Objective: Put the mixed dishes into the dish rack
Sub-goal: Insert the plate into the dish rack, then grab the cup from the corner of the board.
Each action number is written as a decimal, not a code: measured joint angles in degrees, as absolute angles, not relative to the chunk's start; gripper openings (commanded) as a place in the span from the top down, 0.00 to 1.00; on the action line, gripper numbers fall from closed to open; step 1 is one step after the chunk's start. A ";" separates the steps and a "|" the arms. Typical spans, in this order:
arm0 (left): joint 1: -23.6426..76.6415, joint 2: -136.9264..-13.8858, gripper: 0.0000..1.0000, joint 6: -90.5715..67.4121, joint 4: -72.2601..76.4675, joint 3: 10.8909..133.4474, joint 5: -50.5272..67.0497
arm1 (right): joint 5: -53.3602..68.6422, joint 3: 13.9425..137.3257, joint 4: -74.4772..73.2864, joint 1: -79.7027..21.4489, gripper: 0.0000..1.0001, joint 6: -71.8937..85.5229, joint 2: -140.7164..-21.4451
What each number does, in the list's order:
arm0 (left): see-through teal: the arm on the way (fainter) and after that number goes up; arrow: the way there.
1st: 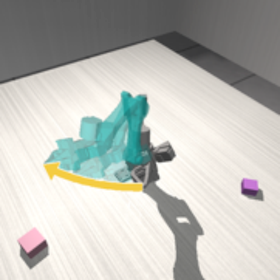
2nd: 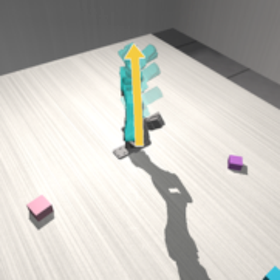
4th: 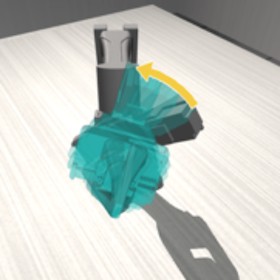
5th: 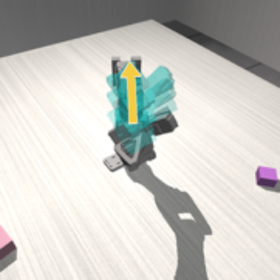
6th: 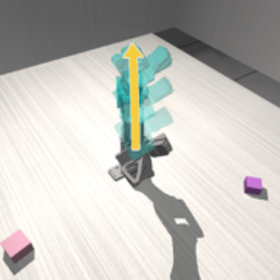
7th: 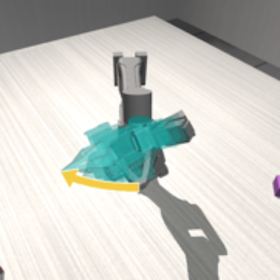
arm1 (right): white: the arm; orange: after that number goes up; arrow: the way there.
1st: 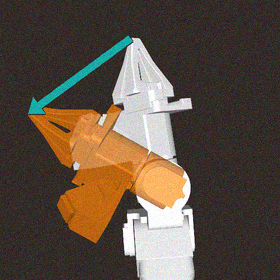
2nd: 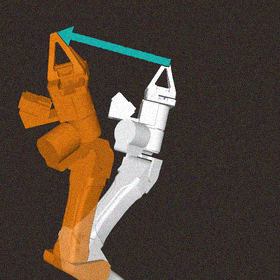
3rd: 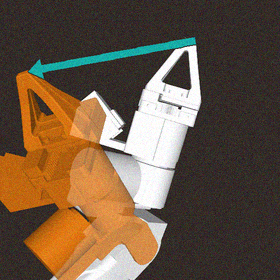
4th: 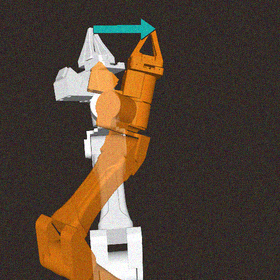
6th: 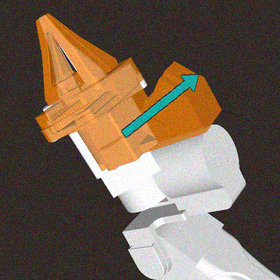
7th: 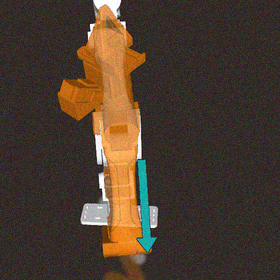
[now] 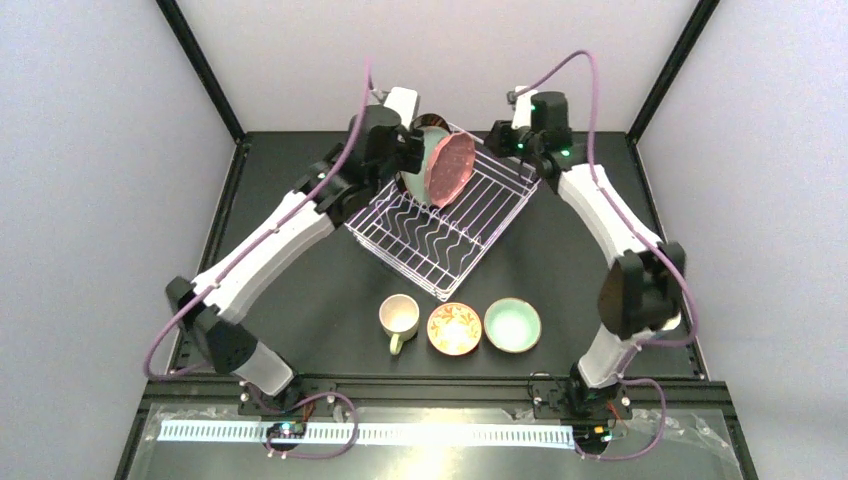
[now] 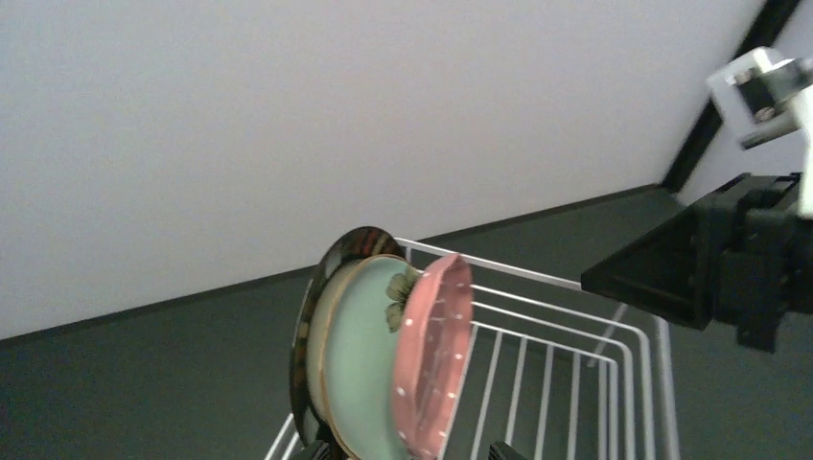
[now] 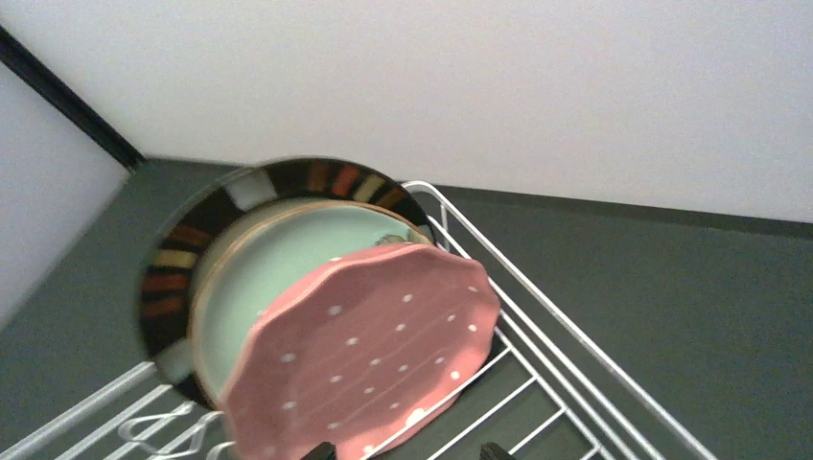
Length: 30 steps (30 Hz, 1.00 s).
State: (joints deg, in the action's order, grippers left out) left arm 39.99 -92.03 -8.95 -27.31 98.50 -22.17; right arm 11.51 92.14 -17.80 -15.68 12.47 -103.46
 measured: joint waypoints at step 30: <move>55.96 -67.29 0.10 -27.53 -44.21 69.91 -11.79 | 10.22 51.77 -37.36 -20.69 0.05 19.00 -56.95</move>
